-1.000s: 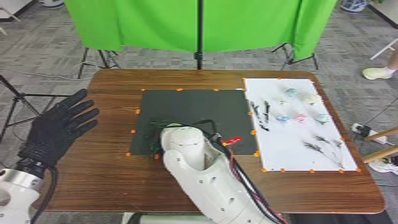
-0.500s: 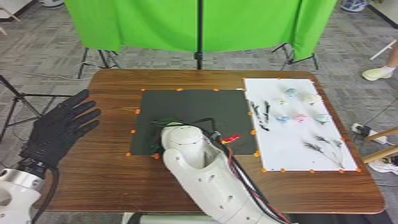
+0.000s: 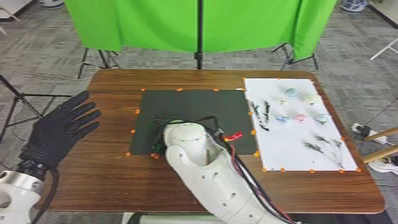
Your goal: Arrange flowers
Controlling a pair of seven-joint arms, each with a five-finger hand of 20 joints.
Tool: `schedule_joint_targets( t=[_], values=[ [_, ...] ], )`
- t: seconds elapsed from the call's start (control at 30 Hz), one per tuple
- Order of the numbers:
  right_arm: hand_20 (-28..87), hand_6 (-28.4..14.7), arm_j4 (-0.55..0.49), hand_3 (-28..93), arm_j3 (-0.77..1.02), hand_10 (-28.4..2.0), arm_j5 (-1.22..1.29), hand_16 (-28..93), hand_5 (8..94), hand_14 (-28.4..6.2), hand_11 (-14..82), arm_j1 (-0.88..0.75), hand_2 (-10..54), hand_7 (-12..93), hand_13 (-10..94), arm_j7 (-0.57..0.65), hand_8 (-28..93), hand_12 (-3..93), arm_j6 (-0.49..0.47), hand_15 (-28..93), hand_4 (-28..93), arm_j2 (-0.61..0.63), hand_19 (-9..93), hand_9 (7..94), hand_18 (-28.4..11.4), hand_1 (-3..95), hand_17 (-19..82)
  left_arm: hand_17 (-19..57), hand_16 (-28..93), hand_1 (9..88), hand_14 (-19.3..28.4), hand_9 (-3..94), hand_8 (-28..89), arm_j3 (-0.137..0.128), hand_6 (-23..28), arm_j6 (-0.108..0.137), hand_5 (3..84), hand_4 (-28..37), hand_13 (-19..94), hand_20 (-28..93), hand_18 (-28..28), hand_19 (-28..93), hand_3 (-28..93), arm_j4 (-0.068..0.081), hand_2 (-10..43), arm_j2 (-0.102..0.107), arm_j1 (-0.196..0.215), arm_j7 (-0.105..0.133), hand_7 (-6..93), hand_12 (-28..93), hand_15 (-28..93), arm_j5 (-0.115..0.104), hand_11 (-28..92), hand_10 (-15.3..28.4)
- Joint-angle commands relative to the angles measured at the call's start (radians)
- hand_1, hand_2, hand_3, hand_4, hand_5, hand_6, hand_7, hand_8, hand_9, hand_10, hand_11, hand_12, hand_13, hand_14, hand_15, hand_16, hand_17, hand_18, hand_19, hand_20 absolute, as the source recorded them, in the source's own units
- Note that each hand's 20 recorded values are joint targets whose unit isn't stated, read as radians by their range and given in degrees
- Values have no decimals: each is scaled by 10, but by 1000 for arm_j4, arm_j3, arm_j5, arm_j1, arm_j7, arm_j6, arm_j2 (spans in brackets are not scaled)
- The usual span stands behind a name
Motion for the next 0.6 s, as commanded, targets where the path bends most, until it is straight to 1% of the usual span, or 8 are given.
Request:
schedule_joint_targets(
  t=[0.03, 0.17, 0.23, 0.27, 0.33, 0.47, 0.5, 0.6],
  values=[
    [645, -21, -54, 764, 26, -90, 10, 361, 812, -47, 439, 8, -51, 650, 868, 34, -185, 330, 22, 725, -279, 12, 932, 935, -194, 139, 587, -114, 3, 236, 124, 207, -115, -3, 13, -1, 244, -277, 148, 75, 184, 377, 690, -8, -61, -14, 12, -2, 206, 166, 275, 5, 196, 97],
    [645, -22, -114, 732, 57, -94, 31, 360, 815, -49, 433, 17, -32, 638, 867, 21, -182, 329, 5, 724, -282, 19, 932, 936, -196, 103, 588, -114, 3, 236, 124, 207, -115, -17, 13, 8, 245, -277, 148, 75, 184, 377, 692, -24, -60, -32, 43, 22, 206, 166, 275, 10, 196, 97],
    [644, -27, -157, 722, 87, -97, 45, 361, 811, -53, 427, 18, -18, 609, 857, -28, -183, 329, 5, 722, -282, 33, 932, 927, -198, 84, 577, -114, 3, 236, 124, 207, -115, -24, 14, 22, 245, -277, 149, 75, 184, 377, 692, -36, -60, -49, 74, 60, 205, 166, 276, 13, 197, 97],
    [640, -30, -185, 719, 101, -101, 62, 361, 799, -58, 429, 14, -8, 588, 845, -51, -185, 332, 31, 726, -282, 53, 932, 917, -198, 77, 566, -114, 3, 236, 124, 207, -115, -28, 14, 26, 245, -277, 149, 75, 184, 378, 693, -42, -60, -59, 85, 71, 205, 166, 277, 15, 197, 97],
    [593, -45, -230, 700, 113, -124, 66, 347, 750, -82, 445, 1, 33, 503, 779, -99, -194, 328, 167, 742, -283, 114, 932, 854, -202, 69, 498, -114, 3, 236, 124, 207, -115, -37, 14, 32, 245, -277, 149, 75, 184, 378, 693, -54, -60, -78, 117, 91, 204, 165, 277, 18, 196, 97],
    [368, -80, -316, 716, 201, -148, 164, 258, 651, -125, 431, 11, 75, 224, 626, -100, -154, 281, 257, 712, -282, 269, 918, 678, -205, 83, 348, -114, 2, 236, 124, 207, -114, -37, 14, 36, 246, -277, 149, 75, 184, 378, 692, -54, -59, -90, 114, 91, 204, 165, 277, 20, 197, 97],
    [354, -82, -336, 726, 237, -150, 164, 249, 635, -126, 425, -1, 68, 208, 612, -112, -152, 276, 272, 704, -282, 304, 913, 660, -205, 87, 337, -114, 2, 236, 125, 207, -114, -40, 14, 37, 246, -278, 149, 75, 184, 378, 692, -58, -59, -93, 121, 95, 204, 165, 278, 22, 197, 98],
    [342, -86, -413, 736, 291, -152, 216, 239, 614, -127, 420, -61, 50, 191, 597, -69, -149, 271, 355, 697, -282, 488, 906, 642, -203, 96, 328, -113, 2, 235, 124, 208, -115, -38, 14, 34, 246, -277, 149, 75, 184, 378, 693, -53, -60, -90, 118, 95, 204, 164, 277, 20, 196, 97]
  ],
)
